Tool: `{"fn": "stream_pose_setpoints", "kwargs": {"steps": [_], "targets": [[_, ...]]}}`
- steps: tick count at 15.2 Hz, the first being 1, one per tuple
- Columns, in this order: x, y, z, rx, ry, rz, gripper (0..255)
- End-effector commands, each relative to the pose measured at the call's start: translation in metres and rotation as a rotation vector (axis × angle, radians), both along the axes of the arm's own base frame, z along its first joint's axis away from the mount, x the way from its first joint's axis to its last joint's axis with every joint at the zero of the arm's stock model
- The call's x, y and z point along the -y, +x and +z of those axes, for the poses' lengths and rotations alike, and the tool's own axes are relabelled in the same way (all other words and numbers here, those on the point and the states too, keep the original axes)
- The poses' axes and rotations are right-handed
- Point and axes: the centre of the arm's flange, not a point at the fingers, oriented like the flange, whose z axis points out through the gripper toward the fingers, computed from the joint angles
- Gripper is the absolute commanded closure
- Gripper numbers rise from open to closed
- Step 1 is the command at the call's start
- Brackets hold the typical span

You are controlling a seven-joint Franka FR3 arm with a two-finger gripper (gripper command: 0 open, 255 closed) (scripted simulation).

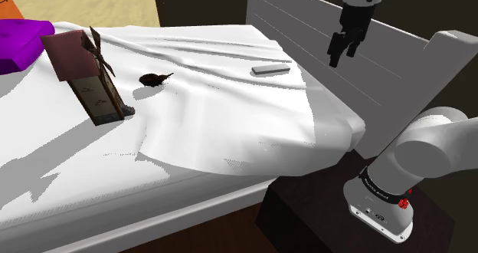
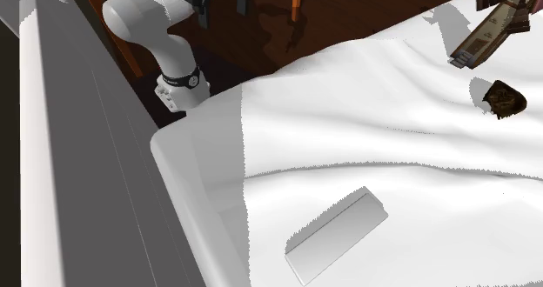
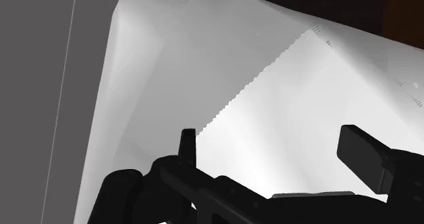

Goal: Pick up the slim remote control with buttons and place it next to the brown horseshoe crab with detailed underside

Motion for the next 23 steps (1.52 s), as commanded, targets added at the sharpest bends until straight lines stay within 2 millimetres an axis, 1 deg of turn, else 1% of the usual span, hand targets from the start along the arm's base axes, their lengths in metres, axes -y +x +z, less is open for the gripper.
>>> {"fn": "stream_pose_setpoints", "kwargs": {"steps": [1,7,12,18,23], "targets": [[0.0,0.0,0.0,0.0,0.0,0.0,0],[0.055,0.047,-0.031,-0.001,0.031,0.187,0],[0.092,0.093,-0.059,-0.001,0.057,0.344,0],[0.126,0.155,-0.092,-0.001,0.088,0.531,0],[0.145,0.211,-0.121,-0.002,0.114,0.687,0]]}}
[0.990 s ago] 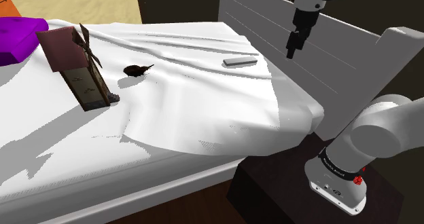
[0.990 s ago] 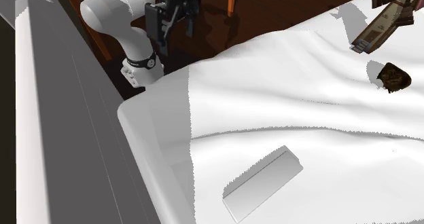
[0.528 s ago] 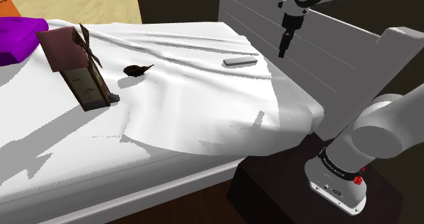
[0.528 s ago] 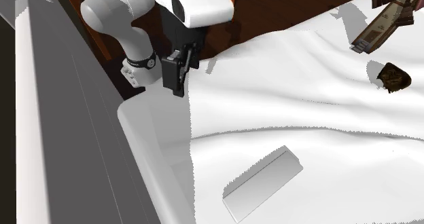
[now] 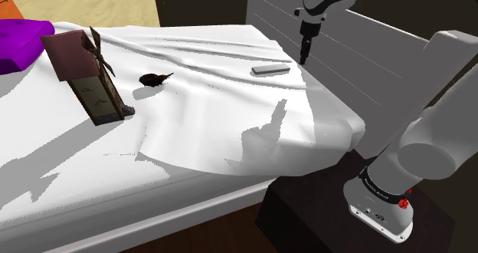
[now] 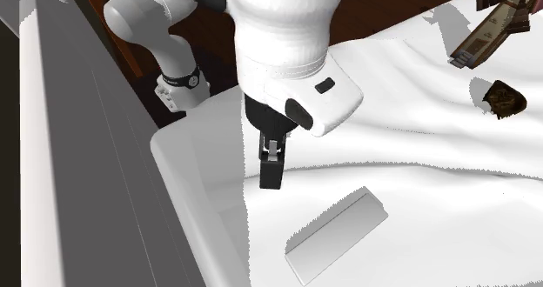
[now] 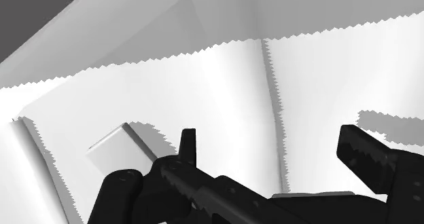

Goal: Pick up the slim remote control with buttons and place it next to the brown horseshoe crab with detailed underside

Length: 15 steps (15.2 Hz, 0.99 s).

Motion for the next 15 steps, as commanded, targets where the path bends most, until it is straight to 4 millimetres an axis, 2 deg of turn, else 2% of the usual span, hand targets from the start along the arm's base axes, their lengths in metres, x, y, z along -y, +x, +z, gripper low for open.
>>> {"fn": "stream_pose_setpoints", "kwargs": {"steps": [1,7,12,13,15], "targets": [[0.004,0.023,-0.013,0.0,0.01,0.068,0],[0.011,0.092,-0.048,0.0,0.041,0.255,0],[0.005,0.151,-0.078,-0.001,0.067,0.411,0],[0.004,0.159,-0.082,-0.001,0.071,0.435,0],[0.004,0.159,-0.093,-0.001,0.071,0.435,0]]}}
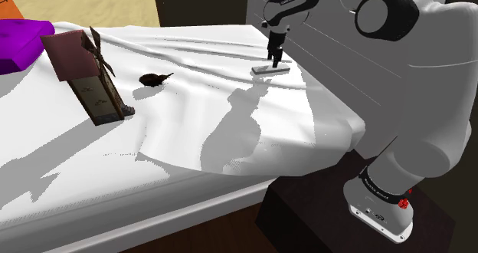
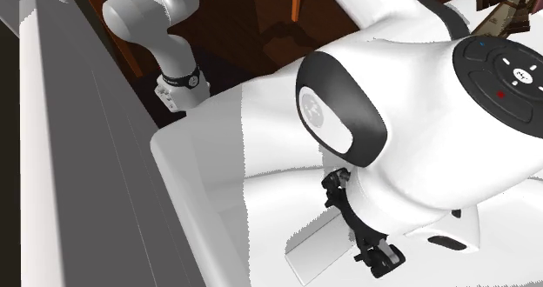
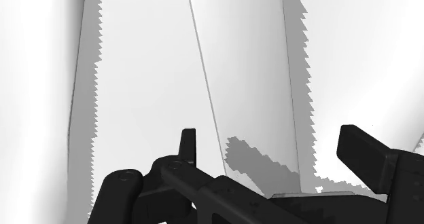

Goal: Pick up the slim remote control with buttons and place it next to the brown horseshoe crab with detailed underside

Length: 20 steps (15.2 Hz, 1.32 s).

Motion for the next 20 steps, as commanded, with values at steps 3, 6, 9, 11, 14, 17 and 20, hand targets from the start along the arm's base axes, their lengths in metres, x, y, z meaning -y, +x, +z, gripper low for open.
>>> {"fn": "stream_pose_setpoints", "kwargs": {"steps": [3,6,9,11,14,17,20], "targets": [[0.0,0.002,-0.021,0.0,0.001,0.008,0],[-0.001,0.001,-0.035,0.0,0.001,0.008,0],[-0.001,0.001,-0.035,0.0,0.001,0.008,0],[-0.001,0.001,-0.035,0.0,0.001,0.008,0],[-0.001,0.001,-0.035,0.0,0.001,0.008,255],[0.0,0.001,-0.035,0.0,0.001,0.008,255],[0.0,0.001,-0.035,0.0,0.001,0.008,255]]}}
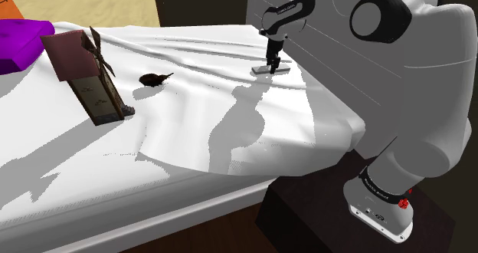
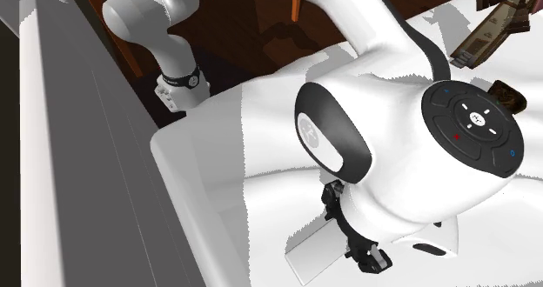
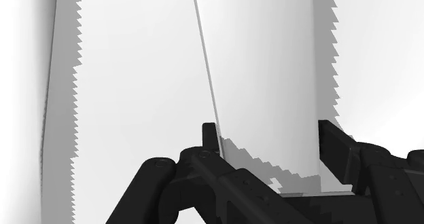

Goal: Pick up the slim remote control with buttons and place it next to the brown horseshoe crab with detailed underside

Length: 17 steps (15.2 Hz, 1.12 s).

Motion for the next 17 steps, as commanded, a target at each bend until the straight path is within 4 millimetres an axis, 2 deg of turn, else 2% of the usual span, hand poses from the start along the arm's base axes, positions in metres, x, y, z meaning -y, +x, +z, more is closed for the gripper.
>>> {"fn": "stream_pose_setpoints", "kwargs": {"steps": [1,3,17], "targets": [[0.0,0.0,-0.001,-0.001,0.0,-0.001,255],[0.0,0.0,-0.001,-0.001,0.0,-0.001,255],[0.0,0.0,0.073,-0.001,0.0,-0.001,255]]}}
